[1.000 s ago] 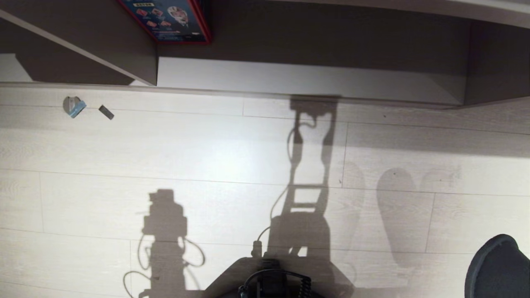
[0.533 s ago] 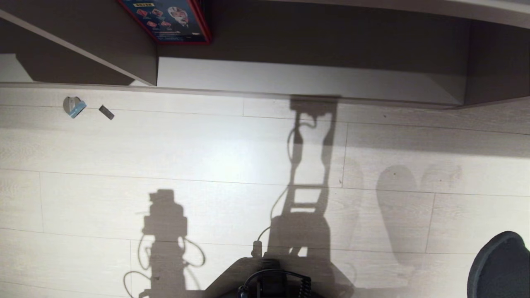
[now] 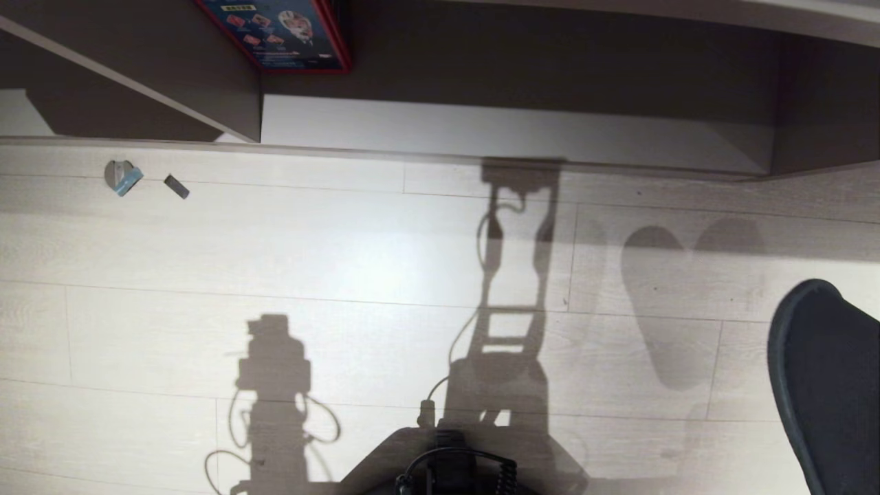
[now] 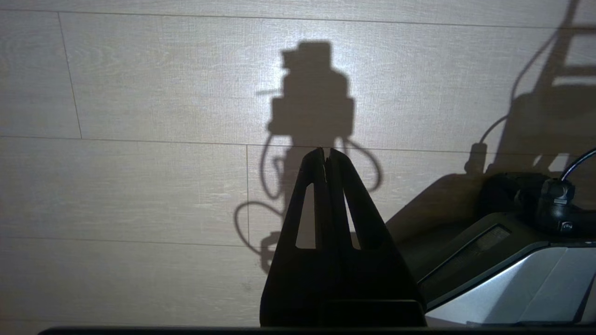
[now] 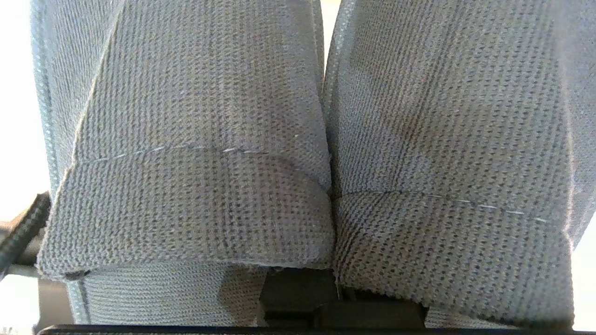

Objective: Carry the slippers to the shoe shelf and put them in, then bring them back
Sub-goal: Place the slippers into the shoe cabinet

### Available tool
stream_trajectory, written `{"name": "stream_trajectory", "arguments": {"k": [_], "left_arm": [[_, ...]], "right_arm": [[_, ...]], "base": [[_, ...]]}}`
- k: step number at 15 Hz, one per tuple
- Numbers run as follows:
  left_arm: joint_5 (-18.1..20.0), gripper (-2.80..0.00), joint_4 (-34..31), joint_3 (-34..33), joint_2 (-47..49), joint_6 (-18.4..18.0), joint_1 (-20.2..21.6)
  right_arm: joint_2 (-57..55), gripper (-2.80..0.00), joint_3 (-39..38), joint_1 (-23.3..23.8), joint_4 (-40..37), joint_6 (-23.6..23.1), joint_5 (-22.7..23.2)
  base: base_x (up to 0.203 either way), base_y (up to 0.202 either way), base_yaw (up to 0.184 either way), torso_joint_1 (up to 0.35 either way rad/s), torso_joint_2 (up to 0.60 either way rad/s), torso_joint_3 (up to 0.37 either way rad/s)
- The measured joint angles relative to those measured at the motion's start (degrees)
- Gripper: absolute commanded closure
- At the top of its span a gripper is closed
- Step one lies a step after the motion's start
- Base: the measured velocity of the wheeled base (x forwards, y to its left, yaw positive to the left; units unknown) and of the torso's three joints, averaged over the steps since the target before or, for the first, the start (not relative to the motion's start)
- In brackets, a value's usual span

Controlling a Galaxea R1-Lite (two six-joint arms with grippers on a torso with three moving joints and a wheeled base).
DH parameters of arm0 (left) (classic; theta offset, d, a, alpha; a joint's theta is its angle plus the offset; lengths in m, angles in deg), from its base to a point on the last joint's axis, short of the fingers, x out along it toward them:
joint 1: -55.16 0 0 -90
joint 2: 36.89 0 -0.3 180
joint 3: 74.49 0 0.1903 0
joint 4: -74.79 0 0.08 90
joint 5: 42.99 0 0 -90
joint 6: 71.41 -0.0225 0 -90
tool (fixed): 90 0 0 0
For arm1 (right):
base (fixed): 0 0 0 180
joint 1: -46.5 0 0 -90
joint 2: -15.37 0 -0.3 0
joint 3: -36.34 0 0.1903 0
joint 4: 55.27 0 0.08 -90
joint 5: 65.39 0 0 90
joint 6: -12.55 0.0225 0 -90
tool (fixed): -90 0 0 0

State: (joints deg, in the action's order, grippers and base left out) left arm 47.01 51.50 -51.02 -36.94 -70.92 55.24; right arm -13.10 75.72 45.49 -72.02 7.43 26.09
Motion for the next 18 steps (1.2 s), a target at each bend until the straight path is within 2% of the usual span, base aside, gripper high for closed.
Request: {"name": "stream_trajectory", "arguments": {"k": [2, 4, 6, 10, 14, 18], "left_arm": [[0.0, 0.0, 0.0, 0.0, 0.0, 0.0, 0.0], [0.0, 0.0, 0.0, 0.0, 0.0, 0.0, 0.0], [0.0, 0.0, 0.0, 0.0, 0.0, 0.0, 0.0], [0.0, 0.0, 0.0, 0.0, 0.0, 0.0, 0.0], [0.0, 0.0, 0.0, 0.0, 0.0, 0.0, 0.0], [0.0, 0.0, 0.0, 0.0, 0.0, 0.0, 0.0]], "right_arm": [[-9.8, 0.0, 1.4, -0.1, 7.7, -0.7, 0.9], [-19.9, 0.0, 3.9, -0.2, 18.5, -1.7, 4.0], [-27.9, 0.0, 7.7, -0.2, 25.8, -2.6, 6.9], [-41.9, 0.0, 15.0, -0.3, 32.5, -2.9, 8.2], [-52.3, 0.0, 20.5, 0.1, 42.2, 0.5, 4.4], [-59.1, 0.0, 26.3, 0.5, 43.1, 0.0, 4.4]], "base": [[0.0, 0.0, 0.0, 0.0, 0.0, 0.0], [0.0, 0.0, 0.0, 0.0, 0.0, 0.0], [0.0, 0.0, 0.0, 0.0, 0.0, 0.0], [0.0, 0.0, 0.0, 0.0, 0.0, 0.0], [0.0, 0.0, 0.0, 0.0, 0.0, 0.0], [0.0, 0.0, 0.0, 0.0, 0.0, 0.0]]}}
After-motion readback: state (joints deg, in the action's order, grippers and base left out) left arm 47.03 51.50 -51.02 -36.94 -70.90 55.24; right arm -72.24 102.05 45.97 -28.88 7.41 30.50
